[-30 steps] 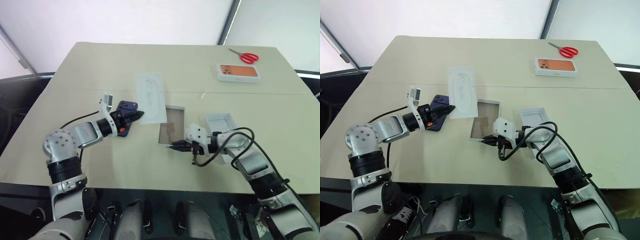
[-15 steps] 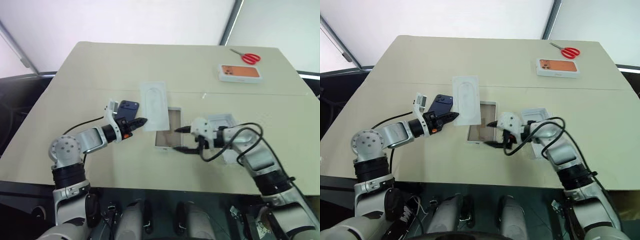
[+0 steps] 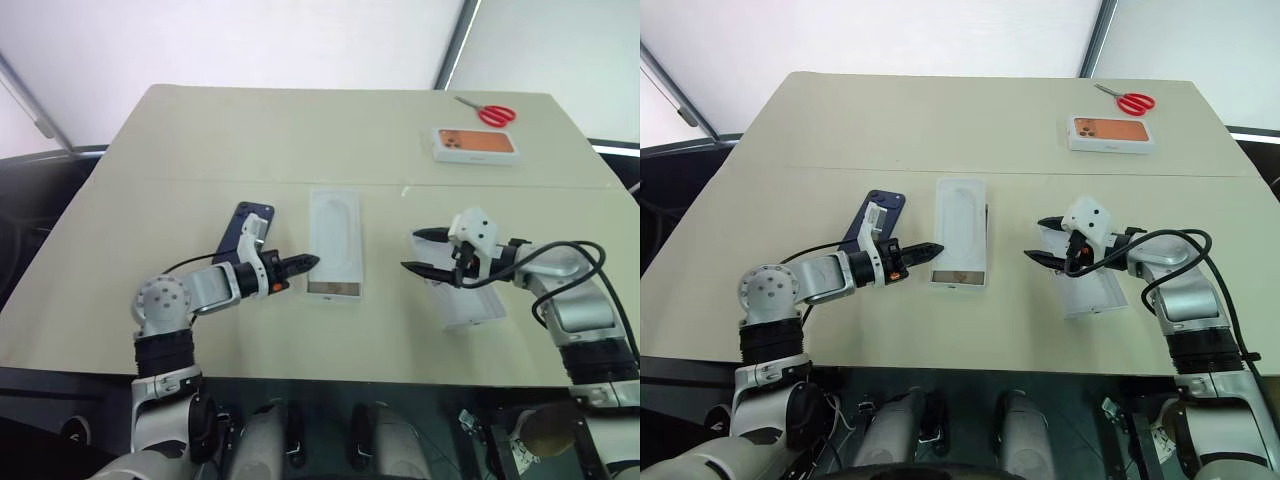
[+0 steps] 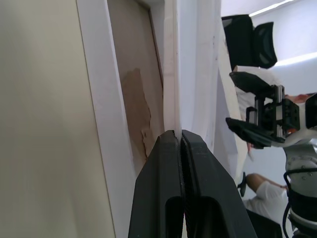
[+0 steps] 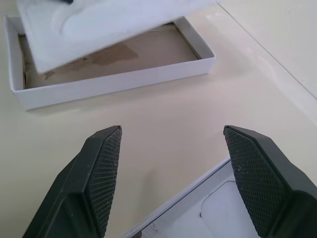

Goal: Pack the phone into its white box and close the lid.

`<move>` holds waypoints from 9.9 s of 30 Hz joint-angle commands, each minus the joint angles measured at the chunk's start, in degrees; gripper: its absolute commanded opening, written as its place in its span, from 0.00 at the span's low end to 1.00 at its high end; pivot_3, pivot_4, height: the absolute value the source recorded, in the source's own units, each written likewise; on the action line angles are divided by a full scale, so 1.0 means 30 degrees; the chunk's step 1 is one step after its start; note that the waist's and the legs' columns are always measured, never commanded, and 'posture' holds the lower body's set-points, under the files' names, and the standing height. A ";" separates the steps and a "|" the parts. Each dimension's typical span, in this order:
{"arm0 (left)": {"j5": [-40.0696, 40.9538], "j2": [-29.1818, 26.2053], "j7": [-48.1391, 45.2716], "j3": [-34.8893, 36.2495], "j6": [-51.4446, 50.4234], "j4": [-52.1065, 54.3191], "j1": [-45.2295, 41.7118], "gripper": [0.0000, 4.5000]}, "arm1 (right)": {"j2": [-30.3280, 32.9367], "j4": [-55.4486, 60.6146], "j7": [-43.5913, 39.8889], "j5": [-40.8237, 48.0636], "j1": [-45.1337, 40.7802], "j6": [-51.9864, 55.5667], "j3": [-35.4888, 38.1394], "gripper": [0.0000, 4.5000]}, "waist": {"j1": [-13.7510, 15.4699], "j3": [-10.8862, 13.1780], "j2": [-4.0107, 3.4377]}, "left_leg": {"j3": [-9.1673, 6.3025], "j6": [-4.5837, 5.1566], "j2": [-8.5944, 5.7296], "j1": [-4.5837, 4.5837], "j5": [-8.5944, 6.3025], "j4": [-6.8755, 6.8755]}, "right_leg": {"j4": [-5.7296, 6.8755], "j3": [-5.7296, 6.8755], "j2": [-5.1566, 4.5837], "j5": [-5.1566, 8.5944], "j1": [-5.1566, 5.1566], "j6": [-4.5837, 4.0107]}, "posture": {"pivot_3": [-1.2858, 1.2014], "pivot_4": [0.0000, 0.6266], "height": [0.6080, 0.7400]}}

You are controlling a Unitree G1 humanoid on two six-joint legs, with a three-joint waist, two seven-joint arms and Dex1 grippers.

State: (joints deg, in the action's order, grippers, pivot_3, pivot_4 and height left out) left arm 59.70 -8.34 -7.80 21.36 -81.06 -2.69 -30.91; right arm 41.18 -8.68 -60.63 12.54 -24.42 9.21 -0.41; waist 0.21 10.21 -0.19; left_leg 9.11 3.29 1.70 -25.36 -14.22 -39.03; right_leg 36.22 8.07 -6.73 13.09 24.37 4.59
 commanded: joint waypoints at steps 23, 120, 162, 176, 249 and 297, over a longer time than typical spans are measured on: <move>-0.0260 -0.3225 -0.2875 -0.0585 0.0632 0.0575 -0.1520 0.88 | -0.1844 0.0827 0.1278 0.0000 -0.1421 -0.0257 -0.0533 0.78 | 0.0088 0.0000 -0.0002 | -0.0006 -0.0004 -0.0003 -0.0004 -0.0002 -0.0003 | 0.0001 -0.0005 -0.0014 0.0000 0.0003 -0.0001 | 0.52 0.24 0.98; -0.0782 -0.0592 -0.1295 0.1079 0.5495 0.4591 0.2946 0.89 | -0.5645 0.0722 0.2668 -0.5801 -0.4579 0.1891 -0.6620 0.01 | -0.0290 0.0005 0.0006 | 0.0001 -0.0026 -0.0002 -0.0016 -0.0009 0.0022 | -0.0002 -0.0011 -0.0027 0.0000 0.0024 -0.0001 | 0.52 0.24 0.98; 0.2876 -0.1552 0.0998 -0.0138 0.4058 0.3019 0.1761 0.01 | -0.6087 0.0745 0.3091 -0.3626 -0.5048 0.2656 -0.4527 0.00 | -0.0316 0.0000 0.0015 | 0.0002 -0.0009 0.0000 -0.0024 -0.0009 0.0024 | -0.0007 0.0000 -0.0009 0.0001 0.0027 -0.0002 | 0.52 0.24 0.98; 0.1622 -0.4679 -0.2579 -0.1283 0.1651 -0.4242 -0.3444 0.01 | -0.5549 0.4411 0.1252 0.3255 -0.4844 0.6781 -0.0500 0.00 | -0.0318 0.0006 0.0019 | 0.0007 -0.0007 -0.0004 -0.0021 -0.0007 0.0029 | -0.0005 0.0011 0.0012 0.0001 0.0032 0.0001 | 0.52 0.24 0.98; -0.8069 -0.5388 -1.0511 -0.2497 1.1893 0.3838 0.0569 0.79 | -0.3301 0.0355 0.1837 -0.7210 -0.4685 -0.2855 -0.7749 0.00 | -0.0331 0.0037 0.0021 | 0.0034 -0.0006 0.0000 -0.0048 -0.0004 0.0014 | 0.0005 -0.0001 -0.0014 0.0001 0.0066 0.0001 | 0.52 0.24 0.98; -0.7486 -0.4507 -0.7744 -0.3029 1.2115 0.4042 0.1482 0.79 | -0.6486 0.0006 0.2045 -0.8258 -0.5662 -0.0469 -0.8271 0.00 | -0.0362 0.0037 0.0020 | 0.0035 -0.0006 0.0005 -0.0037 -0.0003 0.0018 | 0.0006 0.0002 0.0001 0.0001 0.0059 0.0001 | 0.52 0.24 0.98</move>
State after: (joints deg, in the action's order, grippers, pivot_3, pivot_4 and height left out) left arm 35.80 -21.94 -31.28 11.74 -44.72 6.96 -26.61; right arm 22.54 -9.23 -55.32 -12.77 -39.72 7.41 -26.26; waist -0.88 10.32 -0.13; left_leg 9.21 3.27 1.72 -25.47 -14.23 -38.98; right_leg 36.24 8.08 -6.73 13.09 24.54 4.60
